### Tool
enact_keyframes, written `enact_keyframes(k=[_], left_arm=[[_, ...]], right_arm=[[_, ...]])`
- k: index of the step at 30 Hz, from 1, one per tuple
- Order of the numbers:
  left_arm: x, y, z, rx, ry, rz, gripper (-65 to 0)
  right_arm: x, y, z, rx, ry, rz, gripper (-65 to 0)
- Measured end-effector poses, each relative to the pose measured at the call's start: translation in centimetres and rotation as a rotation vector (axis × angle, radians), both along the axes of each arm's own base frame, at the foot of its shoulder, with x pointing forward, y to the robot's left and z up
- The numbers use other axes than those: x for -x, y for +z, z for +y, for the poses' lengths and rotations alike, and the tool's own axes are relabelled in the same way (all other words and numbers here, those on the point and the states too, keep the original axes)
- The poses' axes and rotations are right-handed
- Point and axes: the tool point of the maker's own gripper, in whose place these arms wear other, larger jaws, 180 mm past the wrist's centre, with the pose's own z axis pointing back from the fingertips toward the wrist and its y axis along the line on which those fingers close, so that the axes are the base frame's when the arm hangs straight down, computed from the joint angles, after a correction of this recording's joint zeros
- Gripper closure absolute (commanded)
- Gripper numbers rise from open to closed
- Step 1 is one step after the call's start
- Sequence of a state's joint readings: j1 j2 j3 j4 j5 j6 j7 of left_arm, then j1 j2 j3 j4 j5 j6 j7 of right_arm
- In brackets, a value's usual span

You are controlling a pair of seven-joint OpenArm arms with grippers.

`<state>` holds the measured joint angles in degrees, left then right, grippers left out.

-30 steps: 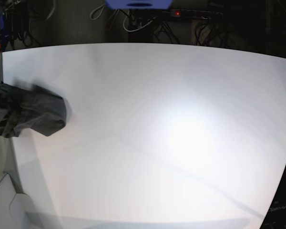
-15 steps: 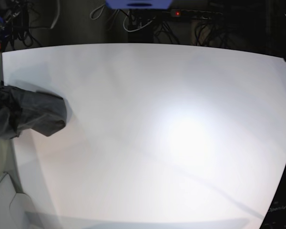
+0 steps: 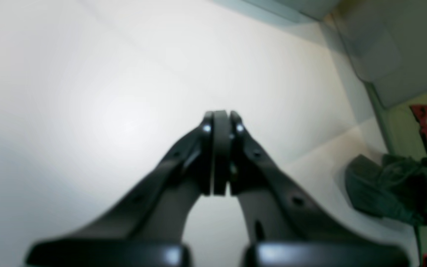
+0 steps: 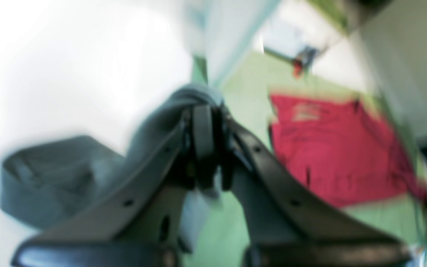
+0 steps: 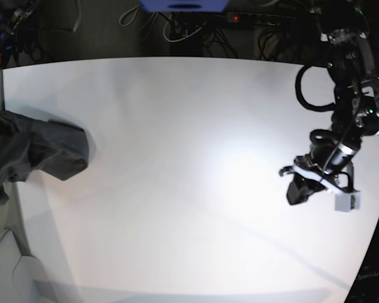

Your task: Layout the t-shirt on the table in an organized manner, then fold the t-shirt properly

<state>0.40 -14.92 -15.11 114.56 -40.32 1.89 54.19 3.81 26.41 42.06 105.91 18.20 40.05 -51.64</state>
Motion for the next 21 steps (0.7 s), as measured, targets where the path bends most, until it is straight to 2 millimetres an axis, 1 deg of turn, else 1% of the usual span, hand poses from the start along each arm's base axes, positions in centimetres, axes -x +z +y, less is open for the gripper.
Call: enact_keyframes(k=[3, 5, 6, 7, 9, 10, 12, 14, 17, 19, 21], left_arm=[[0.0, -0.1, -1.4, 0.011, -0.036, 0.000, -0.5], [-0.1, -0.2, -2.7, 0.008, -0.068, 0.004, -0.5], [-0.2, -0.3, -3.3, 0.016, -0.088, 0.008, -0.5], [-0.2, -0.4, -3.7, 0.022, -0.098, 0.010, -0.5], [-0.6, -1.0, -4.2, 0.020, -0.110, 0.027, -0.5], [-1.0, -1.6, -4.9, 0.017, -0.123, 0.044, -0.5], [-1.5, -2.6, -7.0, 0.035, -0.172, 0.075, -0.5], [-1.8, -3.8, -9.0, 0.062, -0.225, 0.108, -0.5], [-2.4, -5.7, -10.6, 0.040, -0.247, 0.139, -0.5], [-2.3, -6.2, -11.9, 0.039, -0.279, 0.146, -0.5], [-2.1, -6.3, -12.4, 0.047, -0.290, 0.147, -0.5]], right_arm=[[0.2, -3.7, 0.0, -0.078, -0.024, 0.063, 0.0], [0.0, -5.0, -0.3, -0.119, -0.025, 0.065, 0.0], [0.1, -6.0, -0.7, -0.141, -0.041, 0.074, 0.0], [0.2, -7.5, -1.1, -0.164, -0.058, 0.095, 0.0], [0.7, -11.4, -1.6, -0.217, -0.093, 0.164, 0.0], [0.7, -13.0, -1.4, -0.246, -0.099, 0.181, 0.0], [0.5, -15.6, -0.9, -0.266, -0.089, 0.230, 0.0], [-0.4, -17.2, 0.1, -0.292, -0.054, 0.241, 0.0], [-1.1, -19.3, 0.8, -0.337, -0.043, 0.268, 0.0], [-1.2, -20.8, 1.2, -0.348, -0.045, 0.314, 0.0], [-2.1, -21.7, 2.3, -0.386, -0.029, 0.315, 0.0]])
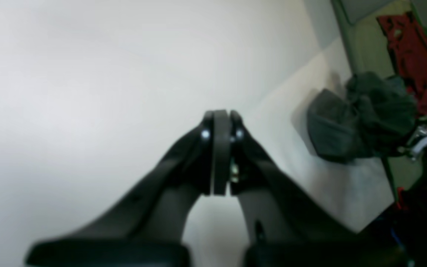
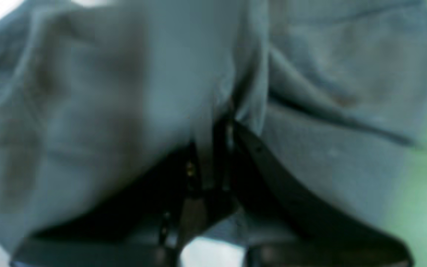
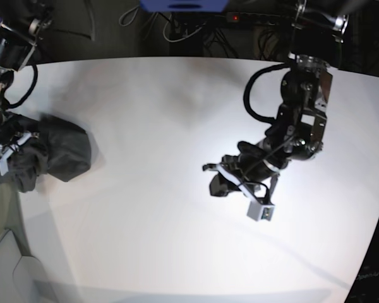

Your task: Layout the t-shirt on the table in an organized manner, then fold the t-shirt properly

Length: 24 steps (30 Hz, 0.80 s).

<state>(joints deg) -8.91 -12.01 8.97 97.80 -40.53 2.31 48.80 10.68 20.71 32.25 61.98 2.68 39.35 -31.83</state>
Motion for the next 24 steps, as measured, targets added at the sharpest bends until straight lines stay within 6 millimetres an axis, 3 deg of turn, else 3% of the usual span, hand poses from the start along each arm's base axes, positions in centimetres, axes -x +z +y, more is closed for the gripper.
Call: enact_keyframes(k=[5, 13, 15, 20, 22, 24], left_arm=[[0.0, -0.2, 0.6, -0.019, 0.005, 0.000, -0.5], [0.1, -0.5, 1.7, -0.052, 0.006, 0.004, -0.6], [0.0, -0.7, 2.1, -0.063, 0.010, 0.006, -2.9], [-0.1, -0.7, 2.0, -0.059, 0.012, 0.004, -18.3], [-0.1, -0.6, 1.8, -0.054, 0.011, 0.002, -21.0], [0.0, -0.7, 1.8, -0.054, 0.010, 0.006, -21.6]], right_arm=[[-2.3, -1.1, 3.0, -0.069, 0.045, -0.039, 0.0], [-4.2, -2.7, 13.7, -0.207, 0.208, -0.102, 0.0], [-3.4, -2.7, 16.6, -0.224, 0.266, -0.112, 0.0], [0.9, -1.9, 23.1, -0.138, 0.473, -0.060, 0.0], [2.6, -1.3, 24.2, -0.084, 0.533, -0.007, 0.0], [3.1, -0.5, 23.8, -0.006, 0.545, 0.036, 0.0]])
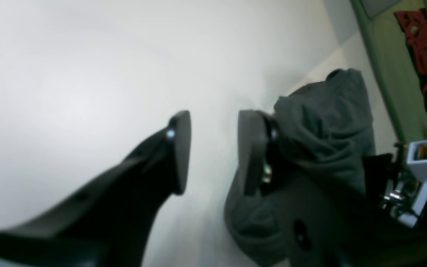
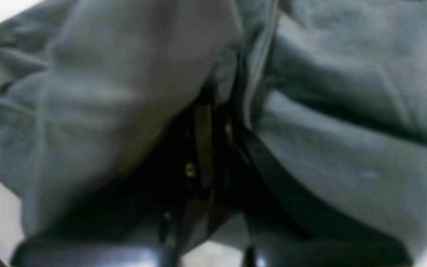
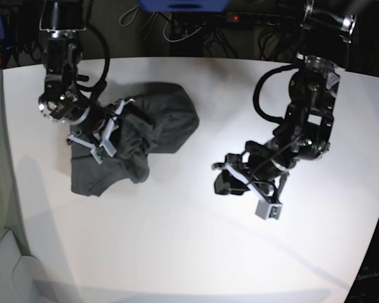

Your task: Layout the t-shirt on the table in an organized manner, then fold the t-shirt properly

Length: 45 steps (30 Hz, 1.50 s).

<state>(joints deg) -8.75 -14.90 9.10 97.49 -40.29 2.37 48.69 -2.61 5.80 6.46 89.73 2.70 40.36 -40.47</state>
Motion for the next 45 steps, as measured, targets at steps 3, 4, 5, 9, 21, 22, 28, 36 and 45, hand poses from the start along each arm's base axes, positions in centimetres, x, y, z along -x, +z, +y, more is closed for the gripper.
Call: enact_keyframes(k=[3, 4, 5, 9, 21, 22, 28, 36, 45], left_arm=[[0.9, -0.9, -0.4, 0.017, 0.001, 0.028, -21.7], [1.4, -1.5, -0.7, 0.026, 0.003, 0.046, -21.7], [2.3, -2.3, -1.1, 0.038, 0.000, 0.072, -21.7], [6.1, -5.7, -2.6, 0.072, -0.005, 0.189, -21.7], [10.8, -6.1, -10.7, 0.175, -0.149, 0.253, -41.9], [11.1, -6.0, -10.8, 0.177, -0.151, 0.255, -48.2], [11.8, -3.0, -12.1, 0.212, -0.199, 0.186, -65.0], [11.3, -4.5, -10.5, 0.195, -0.051, 0.290, -65.0], [12.2, -7.0, -13.4, 0.045, -0.150, 0.308, -65.0]], right_arm=[[-1.5, 3.0, -0.4, 0.047, -0.006, -0.068, 0.0], [-2.1, 3.8, -0.2, 0.047, -0.005, -0.088, 0.0], [-2.6, 4.5, 0.1, 0.043, -0.010, -0.102, 0.0], [-3.4, 6.2, 0.9, 0.050, -0.004, -0.127, 0.0], [-5.7, 12.3, -5.0, 0.210, -0.076, -0.251, 0.0], [-6.1, 12.9, -6.5, 0.241, -0.104, -0.258, 0.0], [-7.2, 15.3, -9.5, 0.305, -0.146, -0.302, 0.0], [-7.1, 15.3, -9.6, 0.309, -0.144, -0.301, 0.0], [-7.1, 14.9, -9.1, 0.295, -0.141, -0.294, 0.0]])
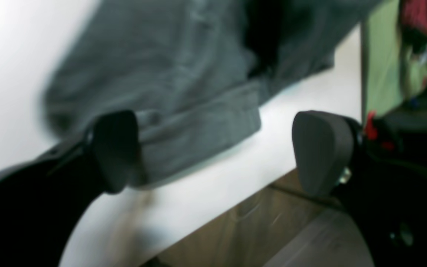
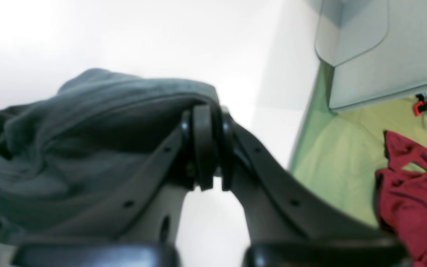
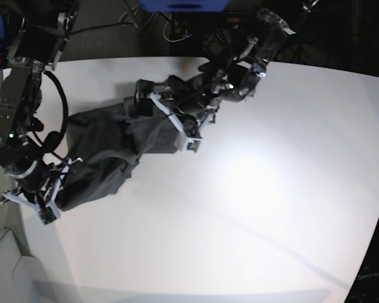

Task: Layout the t-shirt on the table in an organized manner, then fold the t-shirt properly
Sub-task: 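Pull the bunched shirt with the left gripper away from the right gripper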

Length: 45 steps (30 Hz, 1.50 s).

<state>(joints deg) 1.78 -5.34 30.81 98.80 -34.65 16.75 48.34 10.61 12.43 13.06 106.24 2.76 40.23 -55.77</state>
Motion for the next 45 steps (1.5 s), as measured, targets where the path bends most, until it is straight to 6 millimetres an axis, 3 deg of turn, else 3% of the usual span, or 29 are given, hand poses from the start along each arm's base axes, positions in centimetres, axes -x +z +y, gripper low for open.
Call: enact_keyframes(k=[6, 11, 16, 26, 35, 37, 42, 45], left_arm=[[0.3, 0.1, -1.7, -0.057, -0.029, -0.013, -65.0], [0.0, -0.1, -1.1, -0.085, -0.019, -0.022, -65.0], [0.0, -2.5, 0.0, -0.165, -0.046, 0.050, -65.0], [-0.2, -2.6, 0.1, -0.177, -0.047, 0.052, -65.0], [0.1, -4.5, 0.9, -0.213, -0.045, 0.088, -65.0], [0.1, -4.5, 0.9, -0.213, -0.045, 0.087, -56.9], [-0.1, -4.5, 1.2, -0.217, -0.039, 0.090, -17.2], [-0.1, -4.3, 1.1, -0.211, -0.039, 0.087, -4.9]], right_arm=[[0.0, 0.0, 0.2, -0.004, 0.004, 0.000, 0.0], [0.0, 0.0, 0.1, -0.004, 0.004, 0.000, 0.0], [0.0, 0.0, 0.1, -0.004, 0.003, 0.000, 0.0], [0.0, -0.1, 0.1, -0.004, 0.003, 0.001, 0.0], [0.1, -0.1, 0.1, -0.004, 0.003, 0.003, 0.0], [0.1, -0.1, 0.1, -0.004, 0.003, 0.003, 0.0], [0.1, -0.1, 0.1, -0.004, 0.003, 0.003, 0.0], [0.1, -0.2, 0.1, -0.004, 0.003, 0.005, 0.0]])
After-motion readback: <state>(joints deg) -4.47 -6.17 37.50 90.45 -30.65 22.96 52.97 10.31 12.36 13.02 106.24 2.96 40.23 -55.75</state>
